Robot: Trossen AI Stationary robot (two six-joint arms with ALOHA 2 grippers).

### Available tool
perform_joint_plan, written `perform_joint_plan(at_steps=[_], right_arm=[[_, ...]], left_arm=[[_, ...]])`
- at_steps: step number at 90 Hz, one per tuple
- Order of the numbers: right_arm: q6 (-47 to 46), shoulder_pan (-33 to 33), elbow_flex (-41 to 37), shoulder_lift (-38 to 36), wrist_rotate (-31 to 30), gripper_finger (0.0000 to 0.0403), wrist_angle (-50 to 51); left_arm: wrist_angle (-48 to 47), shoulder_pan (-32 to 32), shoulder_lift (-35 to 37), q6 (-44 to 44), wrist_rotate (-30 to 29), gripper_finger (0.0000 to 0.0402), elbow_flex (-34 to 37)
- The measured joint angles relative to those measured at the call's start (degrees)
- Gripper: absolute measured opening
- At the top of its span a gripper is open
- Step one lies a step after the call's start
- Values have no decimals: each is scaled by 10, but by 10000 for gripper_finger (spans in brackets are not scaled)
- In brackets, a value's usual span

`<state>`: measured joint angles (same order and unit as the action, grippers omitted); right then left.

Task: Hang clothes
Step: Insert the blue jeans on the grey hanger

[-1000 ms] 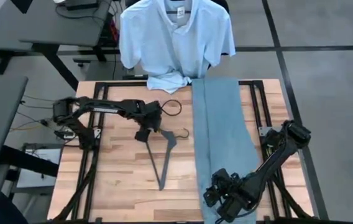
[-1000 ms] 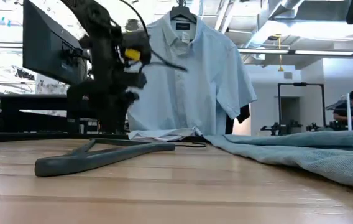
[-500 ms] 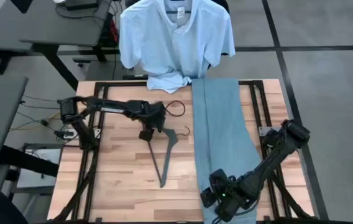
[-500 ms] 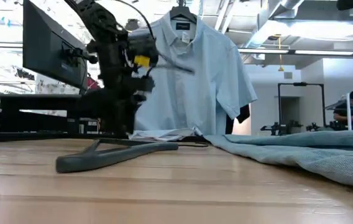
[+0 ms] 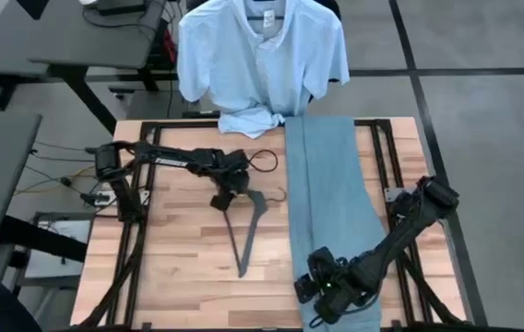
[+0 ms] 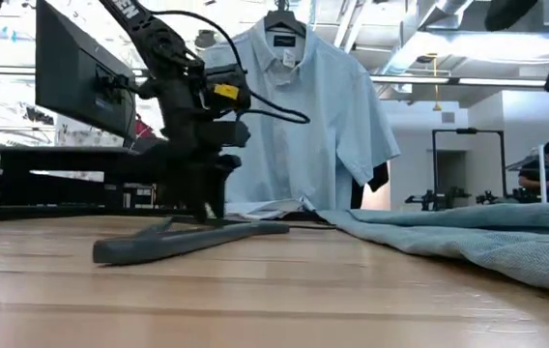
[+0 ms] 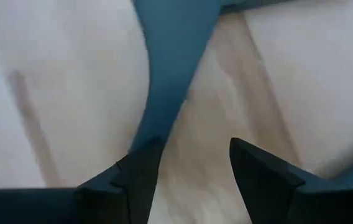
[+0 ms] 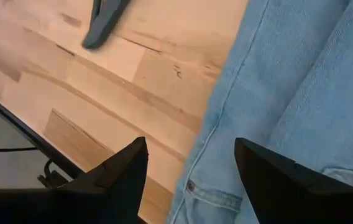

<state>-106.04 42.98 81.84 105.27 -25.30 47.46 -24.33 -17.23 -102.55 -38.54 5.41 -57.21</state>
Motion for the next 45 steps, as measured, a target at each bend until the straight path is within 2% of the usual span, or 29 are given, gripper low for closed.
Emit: perform_joint_plan(at_steps=[25, 45], right_arm=[[0, 1, 0, 0, 0, 228, -2], [1, 1, 0, 0, 0, 228, -3]], left_arm=[[10, 9, -12, 3, -8, 180, 0], [-105, 25, 9, 2, 6, 180, -47]])
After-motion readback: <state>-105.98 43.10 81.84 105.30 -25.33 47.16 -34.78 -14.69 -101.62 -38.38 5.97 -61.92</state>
